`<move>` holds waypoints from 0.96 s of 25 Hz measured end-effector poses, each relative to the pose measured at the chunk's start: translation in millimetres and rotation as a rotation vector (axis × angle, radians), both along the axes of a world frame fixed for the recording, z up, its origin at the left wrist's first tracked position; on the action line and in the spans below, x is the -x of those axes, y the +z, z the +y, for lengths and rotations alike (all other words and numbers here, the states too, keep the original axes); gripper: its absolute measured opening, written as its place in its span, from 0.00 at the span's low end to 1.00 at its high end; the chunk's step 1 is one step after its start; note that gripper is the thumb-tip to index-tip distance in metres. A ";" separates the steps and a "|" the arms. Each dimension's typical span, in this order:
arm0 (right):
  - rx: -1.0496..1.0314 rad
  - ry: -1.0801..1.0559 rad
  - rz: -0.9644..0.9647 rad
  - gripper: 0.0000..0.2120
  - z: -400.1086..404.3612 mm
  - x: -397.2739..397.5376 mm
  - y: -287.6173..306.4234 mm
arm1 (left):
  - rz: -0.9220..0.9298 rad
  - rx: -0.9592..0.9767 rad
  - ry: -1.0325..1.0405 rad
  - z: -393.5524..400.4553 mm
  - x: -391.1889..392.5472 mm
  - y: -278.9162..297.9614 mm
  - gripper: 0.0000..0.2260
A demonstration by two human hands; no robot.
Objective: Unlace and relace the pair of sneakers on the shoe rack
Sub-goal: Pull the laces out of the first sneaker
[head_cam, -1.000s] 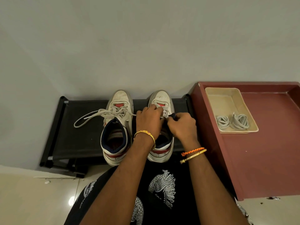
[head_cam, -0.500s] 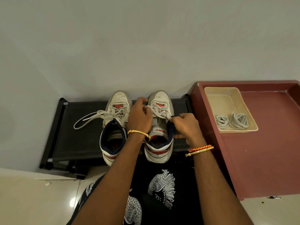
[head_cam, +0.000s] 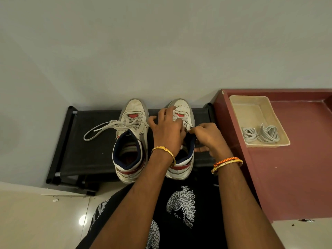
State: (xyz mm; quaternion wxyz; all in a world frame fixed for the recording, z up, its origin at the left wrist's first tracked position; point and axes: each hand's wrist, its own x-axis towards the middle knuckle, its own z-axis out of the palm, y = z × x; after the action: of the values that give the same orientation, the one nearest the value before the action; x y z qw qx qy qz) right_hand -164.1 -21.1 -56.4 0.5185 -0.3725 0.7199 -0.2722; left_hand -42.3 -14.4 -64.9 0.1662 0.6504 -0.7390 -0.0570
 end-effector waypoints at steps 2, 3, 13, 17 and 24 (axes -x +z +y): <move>-0.003 -0.006 -0.005 0.02 0.6 0.8 1.5 | 0.126 0.105 0.105 -0.5 -4.1 2.1 0.04; -0.008 -0.012 -0.015 0.02 1.0 1.4 2.3 | 0.226 0.152 0.194 -2.8 -9.1 5.0 0.02; -0.021 -0.005 -0.042 0.02 0.6 0.8 2.3 | 0.859 0.128 0.296 -5.6 -40.9 21.9 0.03; -0.016 -0.002 -0.030 0.03 1.4 1.4 2.5 | 0.174 -0.056 0.046 -2.3 -17.6 8.8 0.11; -0.012 0.007 -0.024 0.03 3.3 2.6 3.0 | -0.034 -0.096 -0.007 -6.1 -1.9 2.9 0.13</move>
State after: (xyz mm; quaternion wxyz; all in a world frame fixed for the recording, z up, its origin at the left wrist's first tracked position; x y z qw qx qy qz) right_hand -166.7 -17.9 -53.4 0.5305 -0.3686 0.7138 -0.2704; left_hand -40.3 -20.4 -61.9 0.1221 0.6558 -0.7404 -0.0820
